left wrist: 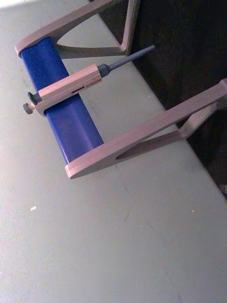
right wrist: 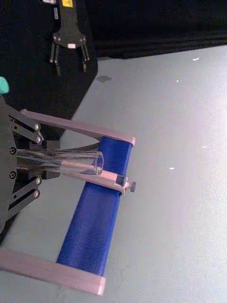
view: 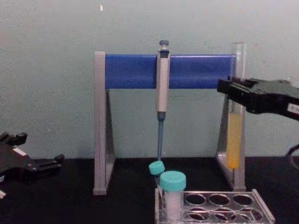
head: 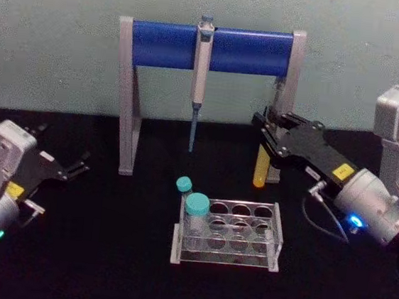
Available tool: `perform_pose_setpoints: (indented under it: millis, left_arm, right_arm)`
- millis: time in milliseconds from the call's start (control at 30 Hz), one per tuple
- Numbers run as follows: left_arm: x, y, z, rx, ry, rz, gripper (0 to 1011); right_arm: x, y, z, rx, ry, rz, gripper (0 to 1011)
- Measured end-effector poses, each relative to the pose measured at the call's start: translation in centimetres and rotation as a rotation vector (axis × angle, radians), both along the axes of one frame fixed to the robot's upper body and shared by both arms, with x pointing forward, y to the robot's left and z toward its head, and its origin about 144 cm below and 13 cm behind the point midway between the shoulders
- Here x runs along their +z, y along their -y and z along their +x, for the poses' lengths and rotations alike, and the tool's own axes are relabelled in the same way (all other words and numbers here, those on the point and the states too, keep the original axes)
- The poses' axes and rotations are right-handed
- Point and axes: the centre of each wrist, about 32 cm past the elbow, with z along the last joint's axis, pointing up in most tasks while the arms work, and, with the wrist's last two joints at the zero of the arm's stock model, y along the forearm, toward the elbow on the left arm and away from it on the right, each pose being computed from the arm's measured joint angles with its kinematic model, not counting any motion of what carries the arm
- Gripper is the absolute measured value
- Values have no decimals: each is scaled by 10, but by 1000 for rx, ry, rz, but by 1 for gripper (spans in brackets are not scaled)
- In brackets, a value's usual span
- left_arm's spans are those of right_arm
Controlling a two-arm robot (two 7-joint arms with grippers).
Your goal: Pick up the test tube from the test tube rack, shake it, then place it back into the test tube rack.
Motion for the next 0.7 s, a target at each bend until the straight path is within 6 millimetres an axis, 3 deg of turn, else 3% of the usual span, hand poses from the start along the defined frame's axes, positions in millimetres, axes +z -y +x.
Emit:
perform_pose_setpoints:
  millis: [333,700]
  left_arm:
    - [0,0,0,0,0,0,1010]
    - [0,0,0,0,0,0,1010]
  right_arm:
    - [1,3,-25,40,-24,4,232]
    - [-1,-14,-18,149,-30,37,232]
